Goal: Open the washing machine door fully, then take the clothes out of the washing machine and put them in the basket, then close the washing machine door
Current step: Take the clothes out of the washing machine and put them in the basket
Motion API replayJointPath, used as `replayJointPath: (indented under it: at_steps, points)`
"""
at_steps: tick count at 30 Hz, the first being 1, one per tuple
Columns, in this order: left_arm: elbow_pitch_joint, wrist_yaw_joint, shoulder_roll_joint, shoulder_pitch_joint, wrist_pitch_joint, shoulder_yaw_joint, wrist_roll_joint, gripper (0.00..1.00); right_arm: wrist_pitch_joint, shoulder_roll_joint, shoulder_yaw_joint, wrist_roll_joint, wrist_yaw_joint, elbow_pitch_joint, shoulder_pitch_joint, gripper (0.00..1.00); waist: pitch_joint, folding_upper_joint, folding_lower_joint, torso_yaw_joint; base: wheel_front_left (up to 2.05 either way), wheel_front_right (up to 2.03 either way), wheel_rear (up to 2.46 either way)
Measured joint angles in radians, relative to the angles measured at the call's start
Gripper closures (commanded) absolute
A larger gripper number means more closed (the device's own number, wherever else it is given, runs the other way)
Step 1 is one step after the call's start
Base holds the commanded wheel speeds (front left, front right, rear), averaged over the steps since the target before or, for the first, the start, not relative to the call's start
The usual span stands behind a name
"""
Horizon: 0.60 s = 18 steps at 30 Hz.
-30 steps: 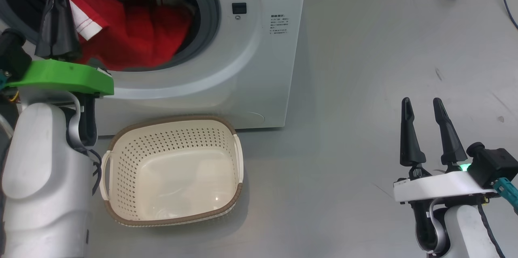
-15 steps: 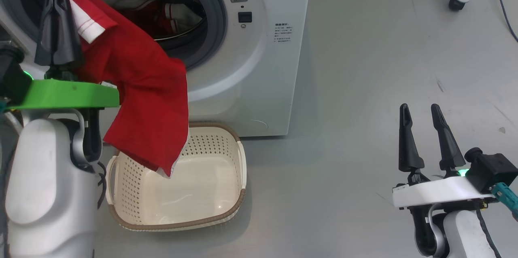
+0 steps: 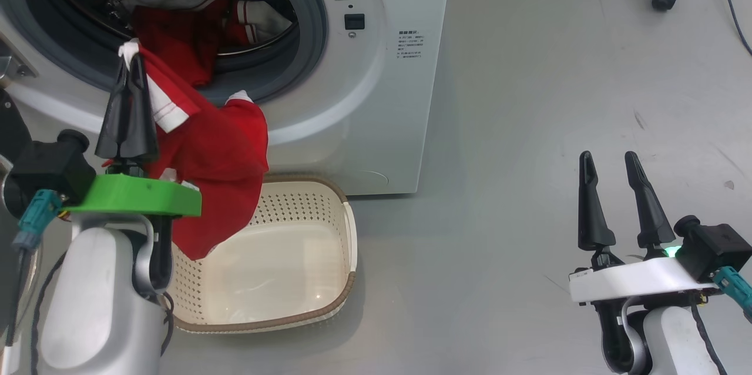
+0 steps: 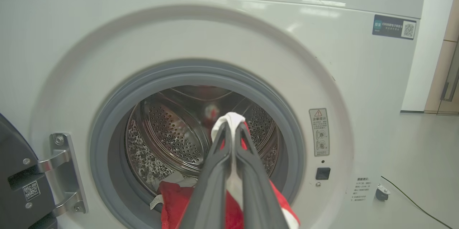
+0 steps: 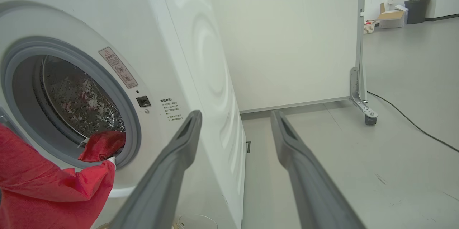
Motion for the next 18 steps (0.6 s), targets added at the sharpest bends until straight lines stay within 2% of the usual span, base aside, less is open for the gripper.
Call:
replayJointPath:
  at_steps: [18]
  points:
    - [0.104, 0.000, -0.001, 0.075, 0.000, -0.009, 0.000, 1.00, 0.000, 0.000, 0.018, 0.000, 0.000, -0.015, -0.004, 0.00, 0.059, 0.0000, 0.0000, -0.035, 0.00, 0.00, 0.00]
